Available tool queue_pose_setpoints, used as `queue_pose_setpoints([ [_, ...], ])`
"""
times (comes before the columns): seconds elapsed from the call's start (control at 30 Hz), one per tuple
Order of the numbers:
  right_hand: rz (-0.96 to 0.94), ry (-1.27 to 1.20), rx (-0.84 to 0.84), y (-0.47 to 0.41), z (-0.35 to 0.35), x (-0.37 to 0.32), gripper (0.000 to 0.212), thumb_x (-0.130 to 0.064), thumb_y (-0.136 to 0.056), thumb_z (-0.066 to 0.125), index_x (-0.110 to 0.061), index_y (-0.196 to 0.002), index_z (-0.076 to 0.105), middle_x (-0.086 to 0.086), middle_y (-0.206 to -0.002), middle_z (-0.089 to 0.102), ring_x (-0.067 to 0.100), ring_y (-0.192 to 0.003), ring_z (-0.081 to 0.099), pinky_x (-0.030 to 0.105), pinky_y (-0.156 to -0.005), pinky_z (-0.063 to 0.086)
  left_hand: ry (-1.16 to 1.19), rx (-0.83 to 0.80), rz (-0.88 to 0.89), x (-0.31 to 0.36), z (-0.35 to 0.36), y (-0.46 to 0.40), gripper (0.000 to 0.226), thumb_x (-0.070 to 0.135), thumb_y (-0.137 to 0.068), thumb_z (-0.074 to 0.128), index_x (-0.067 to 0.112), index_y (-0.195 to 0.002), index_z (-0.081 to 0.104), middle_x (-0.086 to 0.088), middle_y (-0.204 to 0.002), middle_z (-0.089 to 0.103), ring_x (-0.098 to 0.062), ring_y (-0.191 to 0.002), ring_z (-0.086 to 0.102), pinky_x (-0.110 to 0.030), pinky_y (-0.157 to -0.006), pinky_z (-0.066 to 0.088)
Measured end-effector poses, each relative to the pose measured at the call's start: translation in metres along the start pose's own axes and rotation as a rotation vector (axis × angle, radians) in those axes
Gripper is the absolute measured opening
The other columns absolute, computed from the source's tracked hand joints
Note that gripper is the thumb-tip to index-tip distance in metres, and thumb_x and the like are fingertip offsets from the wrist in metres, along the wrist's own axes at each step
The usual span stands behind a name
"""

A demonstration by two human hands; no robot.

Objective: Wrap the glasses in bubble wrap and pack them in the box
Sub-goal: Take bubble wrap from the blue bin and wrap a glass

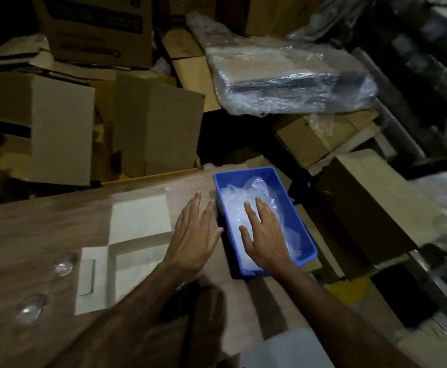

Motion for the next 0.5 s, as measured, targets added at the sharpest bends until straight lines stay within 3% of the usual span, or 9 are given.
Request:
queue_pose_setpoints([
  [0.1, 0.038, -0.017, -0.091, 0.004, 0.008, 0.042, 0.072, -0.049, -0.093, 0.045, -0.012, -0.153, 0.041, 0.023, -0.159, 0.036, 0.041, -0.146, 0.035, 0.051, -0.116, 0.034, 0.011, -0.076, 0.008, 0.022, 0.033, -0.021, 0.072, 0.055, -0.1, 0.035, 0.024, -0.161, 0.012, -0.006, -0.17, -0.008, -0.022, -0.156, -0.005, -0.031, -0.121, -0.006],
  [0.23, 0.08, 0.014, -0.424, 0.006, 0.018, 0.081, 0.094, -0.054, -0.081, 0.057, -0.021, -0.161, 0.022, 0.017, -0.168, 0.014, 0.034, -0.154, 0.016, 0.042, -0.122, 0.02, 0.01, -0.158, 0.008, 0.035, 0.073, -0.04, 0.081, 0.062, -0.093, 0.019, 0.021, -0.162, 0.009, -0.001, -0.166, -0.018, -0.023, -0.155, -0.009, -0.032, -0.12, -0.011],
  [0.37, 0.075, -0.02, -0.601, 0.002, 0.023, 0.109, 0.109, -0.03, -0.072, 0.079, -0.023, -0.162, 0.018, 0.017, -0.168, 0.009, 0.031, -0.155, 0.012, 0.035, -0.122, 0.019, -0.073, -0.233, -0.012, 0.04, 0.096, -0.051, 0.074, 0.047, -0.101, 0.034, 0.017, -0.162, 0.006, -0.004, -0.164, -0.023, -0.026, -0.155, -0.014, -0.04, -0.123, -0.006],
  [0.43, 0.061, 0.013, -0.65, 0.0, 0.028, 0.117, 0.11, -0.021, -0.071, 0.08, -0.025, -0.162, 0.018, 0.017, -0.168, 0.006, 0.032, -0.155, 0.011, 0.039, -0.125, 0.02, -0.113, -0.274, -0.044, 0.041, 0.103, -0.053, 0.073, 0.04, -0.104, 0.039, 0.016, -0.162, 0.003, -0.009, -0.166, -0.023, -0.027, -0.154, -0.017, -0.039, -0.122, -0.007],
  [0.5, 0.042, 0.042, -0.646, -0.002, 0.035, 0.121, 0.098, -0.015, -0.079, 0.073, -0.027, -0.161, 0.021, 0.016, -0.169, 0.005, 0.031, -0.156, 0.01, 0.041, -0.125, 0.021, -0.136, -0.29, -0.061, 0.042, 0.106, -0.053, 0.072, 0.037, -0.105, 0.041, 0.016, -0.162, 0.001, -0.011, -0.166, -0.023, -0.026, -0.153, -0.021, -0.036, -0.119, -0.01],
])
Point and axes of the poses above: each hand's wrist, its own y-axis away from the middle knuckle, its own z-axis out of the palm, x = y × z, the point moved 5 cm from there along -y, towards the middle knuckle
